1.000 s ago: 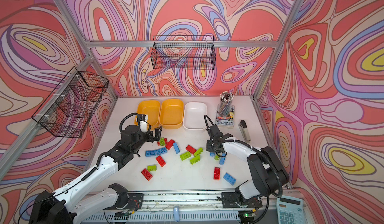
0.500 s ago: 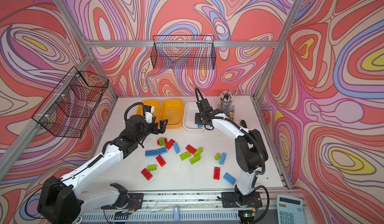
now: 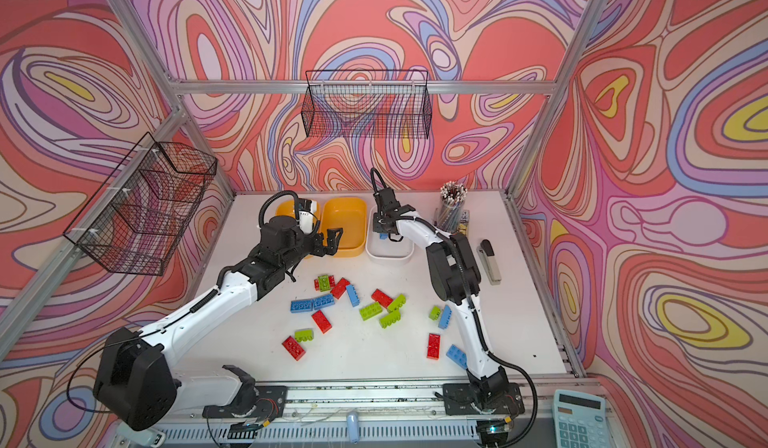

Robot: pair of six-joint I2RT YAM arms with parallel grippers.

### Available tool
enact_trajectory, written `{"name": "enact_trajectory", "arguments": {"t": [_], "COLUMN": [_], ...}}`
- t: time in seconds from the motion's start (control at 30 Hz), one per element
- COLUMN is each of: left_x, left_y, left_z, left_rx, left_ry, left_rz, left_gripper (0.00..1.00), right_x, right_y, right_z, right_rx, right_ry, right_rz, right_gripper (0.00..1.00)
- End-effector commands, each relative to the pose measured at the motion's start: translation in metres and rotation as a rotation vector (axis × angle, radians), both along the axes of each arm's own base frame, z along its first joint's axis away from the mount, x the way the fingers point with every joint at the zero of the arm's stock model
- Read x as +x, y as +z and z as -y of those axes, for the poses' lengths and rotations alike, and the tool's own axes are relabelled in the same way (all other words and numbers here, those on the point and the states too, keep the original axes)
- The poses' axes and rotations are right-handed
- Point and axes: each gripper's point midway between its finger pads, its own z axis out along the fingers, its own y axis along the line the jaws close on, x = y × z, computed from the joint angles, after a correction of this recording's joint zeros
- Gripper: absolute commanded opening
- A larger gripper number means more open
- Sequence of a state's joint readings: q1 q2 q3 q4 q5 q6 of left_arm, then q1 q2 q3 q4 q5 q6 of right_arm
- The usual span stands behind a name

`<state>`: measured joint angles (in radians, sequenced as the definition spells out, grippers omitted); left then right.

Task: Sort the legos into containers by color
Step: 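Grasp the blue brick with the right gripper and carry it over the white tray, then open the right gripper to drop the blue brick into the white tray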

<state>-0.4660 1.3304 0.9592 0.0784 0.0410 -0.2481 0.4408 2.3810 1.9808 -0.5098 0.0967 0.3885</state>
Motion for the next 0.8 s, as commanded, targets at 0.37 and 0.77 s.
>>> {"name": "enact_trajectory", "arguments": {"t": [0.37, 0.77], "left_x": [0.007, -0.023], "left_y": [0.007, -0.013], "left_z": [0.018, 0.072], "left_rx": [-0.076, -0.033], "left_ry": [-0.049, -0.206], "left_rz": [0.027, 0.017], "left_gripper": [1.0, 1.0], "right_x": [-0.029, -0.214], "right_y": [0.062, 0.052], "right_z": [0.034, 0.146], "right_rx": [0.01, -0.095], "right_ry": [-0.083, -0.382], "right_rz": [0.023, -0.17], "right_gripper": [0.6, 0.55]}}
